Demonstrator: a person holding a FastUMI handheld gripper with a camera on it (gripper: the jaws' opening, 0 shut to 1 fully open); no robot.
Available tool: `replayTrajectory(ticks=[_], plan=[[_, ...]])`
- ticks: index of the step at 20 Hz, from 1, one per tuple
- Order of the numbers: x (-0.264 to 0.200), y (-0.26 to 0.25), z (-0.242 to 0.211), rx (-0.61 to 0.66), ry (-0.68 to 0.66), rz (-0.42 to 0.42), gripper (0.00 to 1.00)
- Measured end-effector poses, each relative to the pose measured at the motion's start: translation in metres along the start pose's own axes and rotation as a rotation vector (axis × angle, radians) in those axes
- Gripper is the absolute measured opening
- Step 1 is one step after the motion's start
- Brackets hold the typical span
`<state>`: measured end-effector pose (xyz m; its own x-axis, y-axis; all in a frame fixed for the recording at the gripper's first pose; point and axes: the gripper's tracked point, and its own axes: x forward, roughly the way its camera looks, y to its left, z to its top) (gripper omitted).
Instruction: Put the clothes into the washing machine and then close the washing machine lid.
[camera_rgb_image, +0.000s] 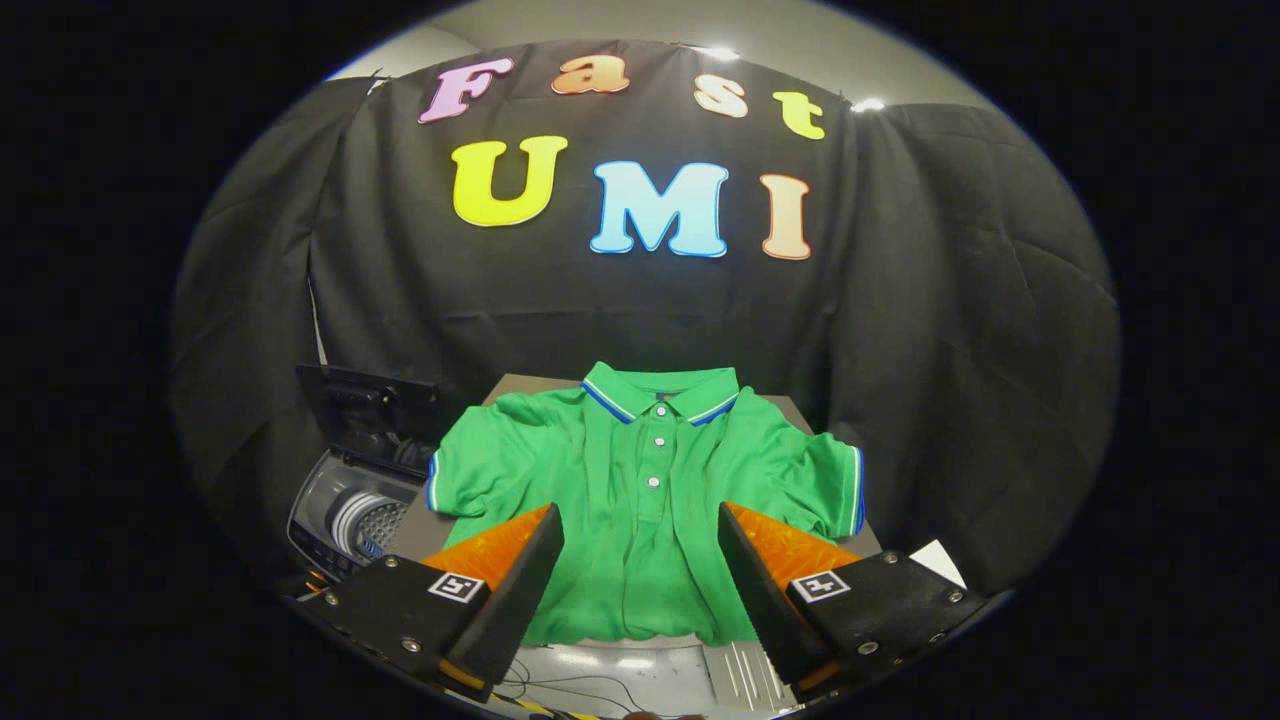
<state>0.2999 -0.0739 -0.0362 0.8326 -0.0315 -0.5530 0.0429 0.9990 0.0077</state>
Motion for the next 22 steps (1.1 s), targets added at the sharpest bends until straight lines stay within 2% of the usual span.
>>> replayTrajectory(ticks=[8, 15, 17, 20, 21, 22], plan=[[0.059, -0.008, -0.025, -0.022, 0.101, -0.012, 0.96], [0.065, -0.001, -0.028, 0.098, 0.105, 0.054, 0.95], [0.063, 0.004, -0.027, 0.083, 0.102, 0.068, 0.93], [0.063, 0.007, -0.027, 0.068, 0.089, 0.092, 0.80], [0.066, 0.010, -0.028, 0.067, 0.095, 0.105, 0.78], [0.065, 0.011, -0.027, 0.066, 0.101, 0.107, 0.63]])
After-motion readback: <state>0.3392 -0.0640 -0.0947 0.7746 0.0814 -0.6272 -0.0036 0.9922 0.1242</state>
